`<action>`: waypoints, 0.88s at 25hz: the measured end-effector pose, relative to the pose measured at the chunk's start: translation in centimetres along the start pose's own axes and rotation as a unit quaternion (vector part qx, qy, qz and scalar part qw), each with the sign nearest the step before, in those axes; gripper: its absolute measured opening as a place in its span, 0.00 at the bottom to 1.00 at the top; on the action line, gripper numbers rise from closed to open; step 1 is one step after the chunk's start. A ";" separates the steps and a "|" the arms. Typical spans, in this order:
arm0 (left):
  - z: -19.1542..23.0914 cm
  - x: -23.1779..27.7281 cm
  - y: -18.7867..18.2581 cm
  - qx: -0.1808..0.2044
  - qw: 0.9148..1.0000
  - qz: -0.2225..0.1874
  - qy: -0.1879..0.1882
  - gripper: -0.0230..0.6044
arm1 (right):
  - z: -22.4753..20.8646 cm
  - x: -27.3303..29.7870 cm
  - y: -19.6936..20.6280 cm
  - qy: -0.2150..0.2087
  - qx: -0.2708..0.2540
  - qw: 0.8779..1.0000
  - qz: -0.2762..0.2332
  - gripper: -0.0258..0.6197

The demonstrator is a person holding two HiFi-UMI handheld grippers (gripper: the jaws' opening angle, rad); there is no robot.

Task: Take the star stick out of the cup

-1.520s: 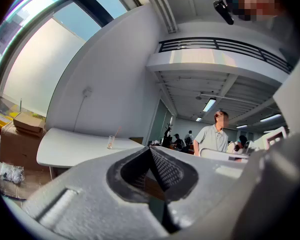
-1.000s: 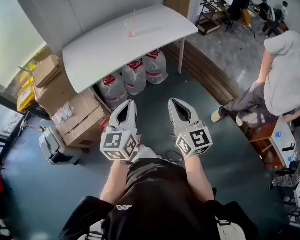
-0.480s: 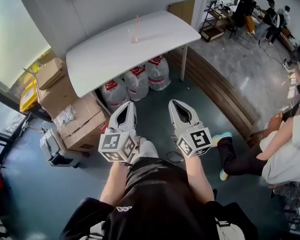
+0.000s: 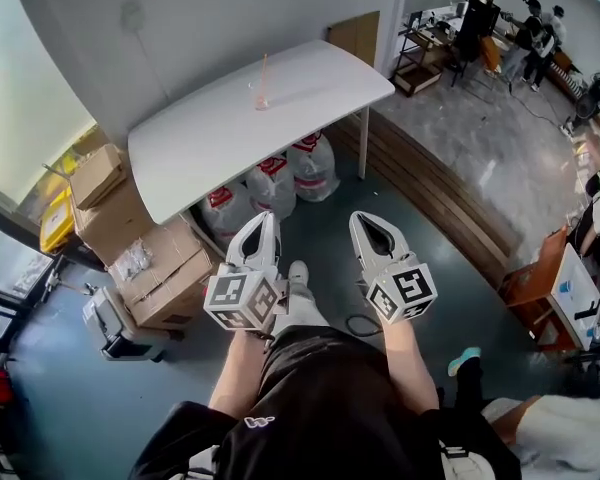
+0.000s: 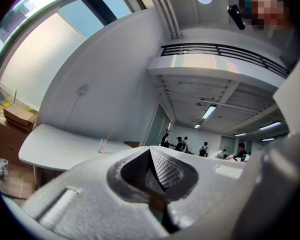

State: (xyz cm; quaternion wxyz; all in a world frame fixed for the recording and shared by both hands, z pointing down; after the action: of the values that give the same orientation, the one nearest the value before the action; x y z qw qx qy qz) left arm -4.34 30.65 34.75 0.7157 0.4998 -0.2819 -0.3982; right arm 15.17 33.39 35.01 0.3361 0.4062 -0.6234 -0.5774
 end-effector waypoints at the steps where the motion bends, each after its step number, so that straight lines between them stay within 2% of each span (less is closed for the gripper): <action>1: 0.4 0.5 0.3 -0.006 1.000 0.003 0.002 0.04 | -0.3 0.2 0.4 0.002 0.001 1.000 0.005 0.05; 11: 4.7 5.3 1.5 -0.025 0.999 0.033 -0.014 0.04 | -3.0 4.7 3.5 0.004 0.028 0.999 0.039 0.05; 17: 7.5 9.0 0.8 -0.034 0.998 0.036 -0.028 0.04 | -5.0 8.5 1.6 0.018 0.013 1.000 -0.007 0.05; 22: 9.9 12.0 0.4 -0.041 0.997 0.040 -0.050 0.04 | -6.3 13.0 1.1 -0.005 0.018 1.000 -0.007 0.05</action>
State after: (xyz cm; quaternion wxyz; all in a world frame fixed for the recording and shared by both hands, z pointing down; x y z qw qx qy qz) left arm -5.88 15.64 38.52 0.7358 0.4381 -0.3205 -0.4049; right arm 14.87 18.92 36.14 0.3219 0.4138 -0.6326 -0.5701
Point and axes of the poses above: the fingertips, and each gripper's own axes: x forward along the fingers, z to its left, y out of its underside, the point moved 5 cm from there along -x, backward along the fingers
